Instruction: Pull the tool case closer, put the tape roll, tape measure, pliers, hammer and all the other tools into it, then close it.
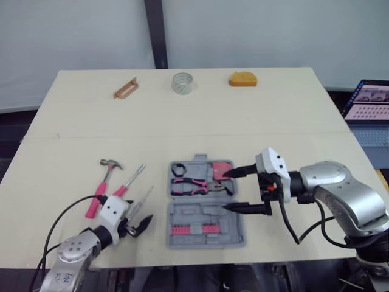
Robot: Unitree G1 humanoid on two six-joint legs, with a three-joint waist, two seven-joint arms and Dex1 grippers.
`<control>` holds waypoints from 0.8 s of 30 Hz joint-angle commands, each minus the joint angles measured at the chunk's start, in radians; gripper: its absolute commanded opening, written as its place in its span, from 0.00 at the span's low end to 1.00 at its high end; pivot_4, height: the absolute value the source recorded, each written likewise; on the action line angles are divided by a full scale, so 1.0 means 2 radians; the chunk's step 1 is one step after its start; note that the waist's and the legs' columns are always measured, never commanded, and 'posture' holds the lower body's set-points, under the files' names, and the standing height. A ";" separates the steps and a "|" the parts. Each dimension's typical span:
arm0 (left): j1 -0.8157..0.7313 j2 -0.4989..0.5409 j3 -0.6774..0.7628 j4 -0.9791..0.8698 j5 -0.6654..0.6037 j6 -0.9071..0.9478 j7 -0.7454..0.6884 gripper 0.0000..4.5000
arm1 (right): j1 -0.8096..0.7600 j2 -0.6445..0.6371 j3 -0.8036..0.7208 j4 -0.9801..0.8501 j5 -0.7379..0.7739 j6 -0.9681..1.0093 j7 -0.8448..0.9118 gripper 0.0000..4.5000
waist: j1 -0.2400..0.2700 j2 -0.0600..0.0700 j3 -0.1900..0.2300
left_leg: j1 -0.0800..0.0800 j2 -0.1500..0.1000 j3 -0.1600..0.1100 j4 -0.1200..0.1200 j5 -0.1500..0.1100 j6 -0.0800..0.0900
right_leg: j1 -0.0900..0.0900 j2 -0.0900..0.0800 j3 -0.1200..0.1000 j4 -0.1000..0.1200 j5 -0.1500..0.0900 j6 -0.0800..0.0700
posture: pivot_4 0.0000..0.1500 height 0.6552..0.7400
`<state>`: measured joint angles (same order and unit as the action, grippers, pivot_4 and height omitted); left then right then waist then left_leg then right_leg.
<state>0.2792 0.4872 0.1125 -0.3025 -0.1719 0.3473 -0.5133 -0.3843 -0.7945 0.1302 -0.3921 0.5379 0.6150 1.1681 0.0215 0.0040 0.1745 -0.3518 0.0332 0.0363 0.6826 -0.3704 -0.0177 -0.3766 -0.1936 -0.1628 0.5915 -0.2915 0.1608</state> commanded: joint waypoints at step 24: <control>-0.005 0.000 -0.007 0.028 0.006 -0.007 0.003 0.01 | -0.011 -0.010 -0.005 -0.017 0.012 -0.007 0.013 1.00 | 0.002 0.000 0.000 | 0.000 0.000 0.000 0.000 0.000 0.000 | 0.000 0.000 0.000 0.000 0.000 0.000 | 1.00 1.00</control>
<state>0.2599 0.4854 0.1182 -0.2671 -0.1688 0.3344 -0.4974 -0.3882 -0.8080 0.1492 -0.3924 0.5384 0.6114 1.1817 0.0252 0.0042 0.1743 -0.3515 0.0331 0.0364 0.6829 -0.3704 -0.0176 -0.3763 -0.1937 -0.1625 0.5916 -0.2915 0.1608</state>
